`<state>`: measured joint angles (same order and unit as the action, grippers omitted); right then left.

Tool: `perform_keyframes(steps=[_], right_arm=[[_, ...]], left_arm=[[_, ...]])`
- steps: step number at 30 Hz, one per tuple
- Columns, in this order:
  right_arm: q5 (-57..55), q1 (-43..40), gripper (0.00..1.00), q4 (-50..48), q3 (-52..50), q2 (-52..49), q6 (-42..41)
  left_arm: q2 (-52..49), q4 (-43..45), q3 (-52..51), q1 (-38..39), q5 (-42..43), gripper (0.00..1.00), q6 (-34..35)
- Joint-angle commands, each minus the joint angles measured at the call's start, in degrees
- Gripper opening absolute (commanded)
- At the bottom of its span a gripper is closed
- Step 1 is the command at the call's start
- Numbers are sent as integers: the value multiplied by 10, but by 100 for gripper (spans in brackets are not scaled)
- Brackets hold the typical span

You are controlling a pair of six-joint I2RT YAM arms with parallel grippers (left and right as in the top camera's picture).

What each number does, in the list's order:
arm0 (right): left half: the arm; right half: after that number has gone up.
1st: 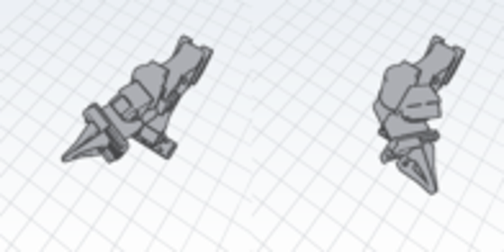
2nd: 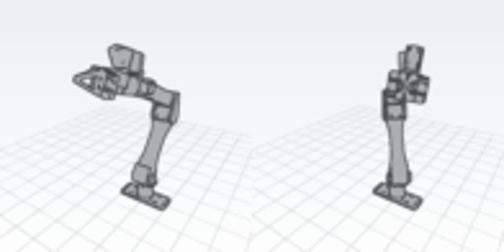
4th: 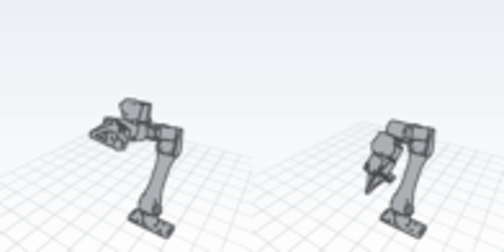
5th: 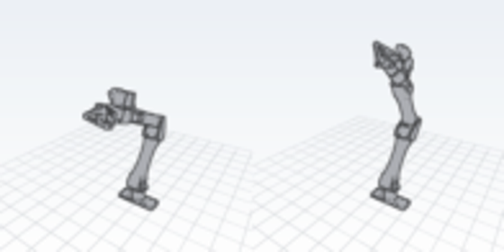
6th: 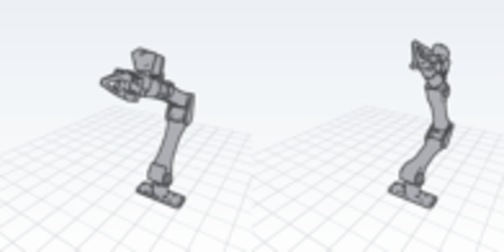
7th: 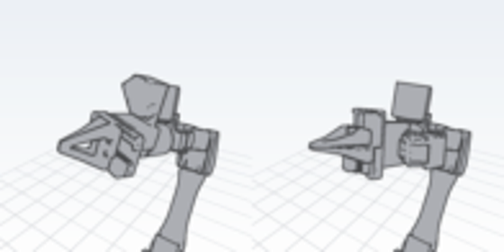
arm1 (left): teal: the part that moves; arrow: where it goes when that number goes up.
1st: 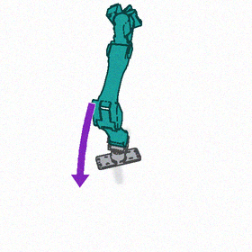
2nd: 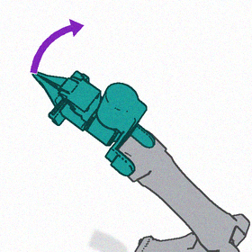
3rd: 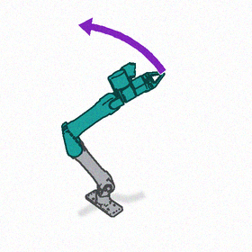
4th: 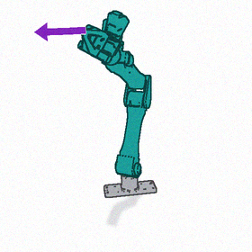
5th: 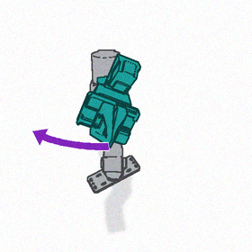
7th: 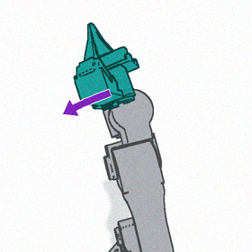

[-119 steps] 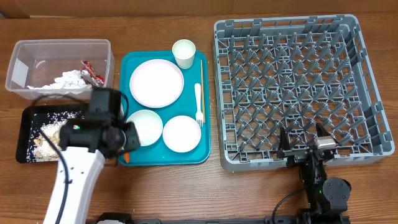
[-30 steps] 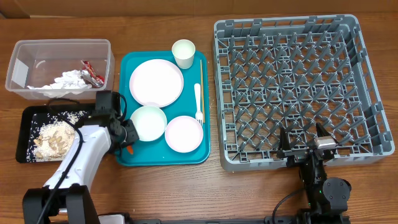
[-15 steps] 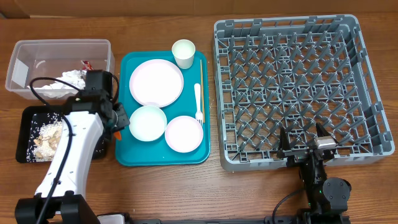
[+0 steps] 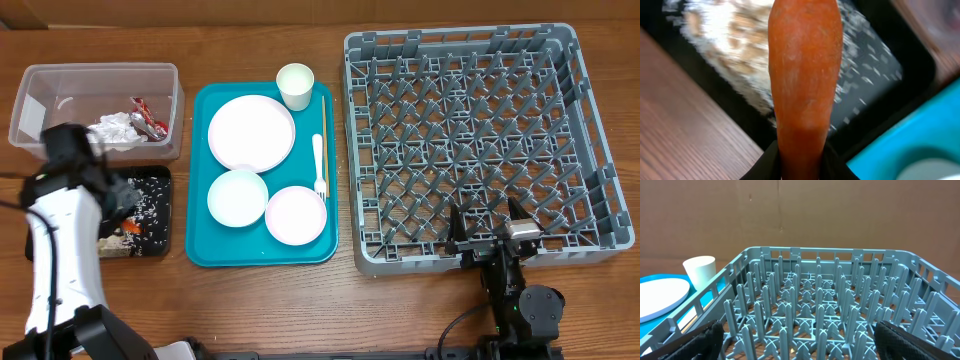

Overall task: Sort waste into correct bins and load items into the dishwasher rack
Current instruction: 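Carry the carrot left and release it onto the black tray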

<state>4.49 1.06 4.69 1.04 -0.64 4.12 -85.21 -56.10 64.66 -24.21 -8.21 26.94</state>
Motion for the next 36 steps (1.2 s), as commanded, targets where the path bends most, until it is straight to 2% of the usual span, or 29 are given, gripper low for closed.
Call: perform_keyframes(steps=[1, 4, 8, 10, 15, 19, 23, 28, 29, 30, 36], right_arm=[[1, -3, 100, -3, -6, 5, 2], [1, -3, 100, -3, -6, 5, 2], [1, -3, 100, -3, -6, 5, 2], [1, -3, 100, -3, -6, 5, 2], [1, -3, 100, -3, -6, 5, 2], [1, -3, 100, -3, -6, 5, 2], [1, -3, 100, -3, -6, 5, 2], [1, -3, 100, -3, -6, 5, 2], [1, -3, 100, -3, -6, 5, 2], [1, -3, 100, -3, -6, 5, 2], [1, -3, 100, -3, -6, 5, 2]], left_arm=[[-2, 18, 10, -57, 8, 22, 29], [-4, 34, 7, -85, 24, 24, 50], [-12, 72, -3, -100, 54, 36, 68], [-20, 92, -7, -99, 64, 36, 75], [-60, 132, -16, -99, 69, 31, 85], [-61, 157, -12, -99, 108, 20, 66], [-52, 157, 14, -99, 177, 17, 38], [-33, 118, 67, -95, 312, 14, -18], [-25, 108, 82, -86, 360, 9, -47], [-18, 98, 89, -78, 374, 8, -58], [39, 72, 102, 18, 376, 7, -82]])
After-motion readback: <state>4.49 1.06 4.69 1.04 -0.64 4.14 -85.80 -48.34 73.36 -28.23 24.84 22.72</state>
